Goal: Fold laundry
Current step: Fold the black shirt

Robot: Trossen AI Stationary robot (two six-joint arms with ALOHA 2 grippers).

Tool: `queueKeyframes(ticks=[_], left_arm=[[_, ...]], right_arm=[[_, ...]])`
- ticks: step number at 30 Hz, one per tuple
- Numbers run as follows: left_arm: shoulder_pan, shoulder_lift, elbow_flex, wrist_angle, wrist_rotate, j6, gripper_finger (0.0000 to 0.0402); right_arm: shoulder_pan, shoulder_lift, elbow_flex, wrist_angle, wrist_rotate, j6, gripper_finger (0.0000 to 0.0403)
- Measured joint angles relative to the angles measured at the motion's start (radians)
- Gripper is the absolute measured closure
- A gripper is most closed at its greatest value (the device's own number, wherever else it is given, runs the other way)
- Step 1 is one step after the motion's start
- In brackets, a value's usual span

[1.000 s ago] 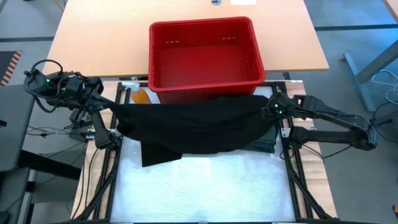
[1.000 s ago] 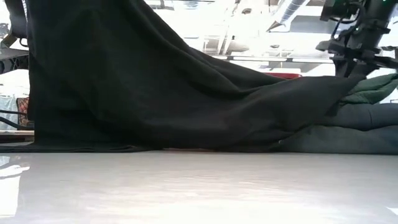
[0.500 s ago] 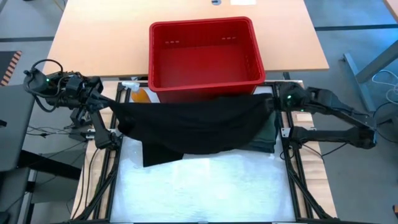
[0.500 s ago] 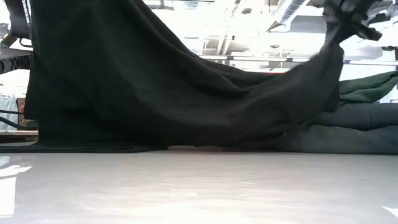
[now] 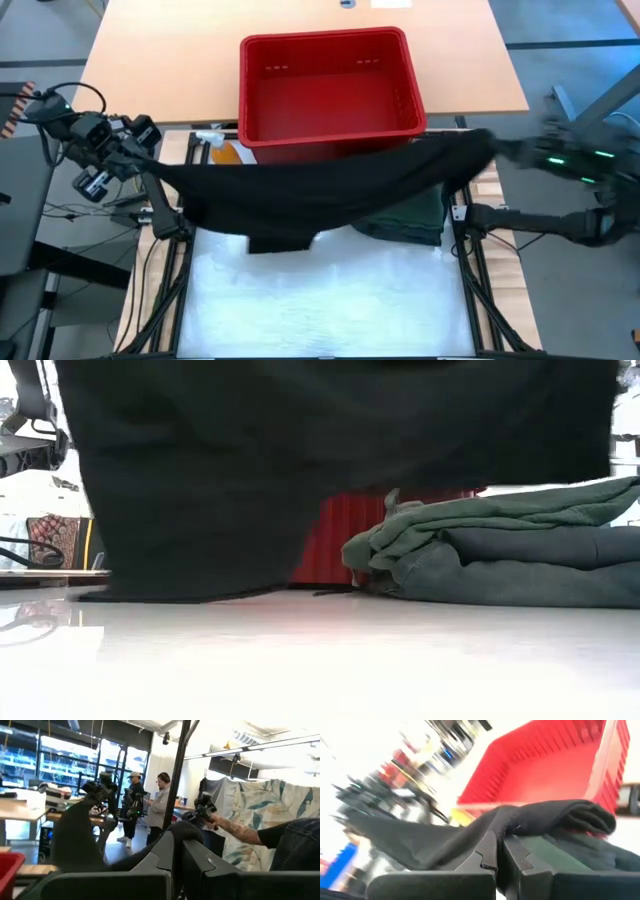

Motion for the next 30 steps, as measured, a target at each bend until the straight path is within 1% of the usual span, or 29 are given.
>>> queueKeyframes(ticks=[4,6,10,17,19,21,23,27,30], left_arm=[[0.000,0.000,0.000,0.006,0.007,0.057,0.0402],[0.000,0.000,0.000,0.022,0.007,0.088,0.0401],[0.000,0.000,0.000,0.066,0.009,0.154,0.0402],[0.000,0.000,0.000,0.121,0.019,0.245,0.0401],[0.000,0.000,0.000,0.127,0.009,0.250,0.0401],[0.000,0.000,0.000,0.128,-0.014,0.250,0.0401],[0.000,0.000,0.000,0.140,-0.052,0.250,0.0401],[0.000,0.000,0.000,0.207,-0.168,0.290,0.0401],[0.000,0.000,0.000,0.301,-0.201,0.369,0.0401]], right_arm=[[-0.001,-0.124,0.051,-0.005,0.050,0.040,0.0379],[-0.009,-0.176,0.047,-0.013,0.075,0.070,0.0379],[-0.055,-0.267,0.026,-0.010,0.080,0.102,0.0379],[-0.158,-0.306,-0.032,-0.002,0.064,0.107,0.0379],[-0.182,-0.306,-0.054,0.034,0.071,0.105,0.0379],[-0.213,-0.306,-0.097,0.126,0.071,0.106,0.0379],[-0.248,-0.306,-0.161,0.263,0.060,0.115,0.0379],[-0.323,-0.284,-0.331,0.586,-0.054,0.147,0.0379],[-0.364,-0.245,-0.459,0.803,-0.127,0.189,0.0379]])
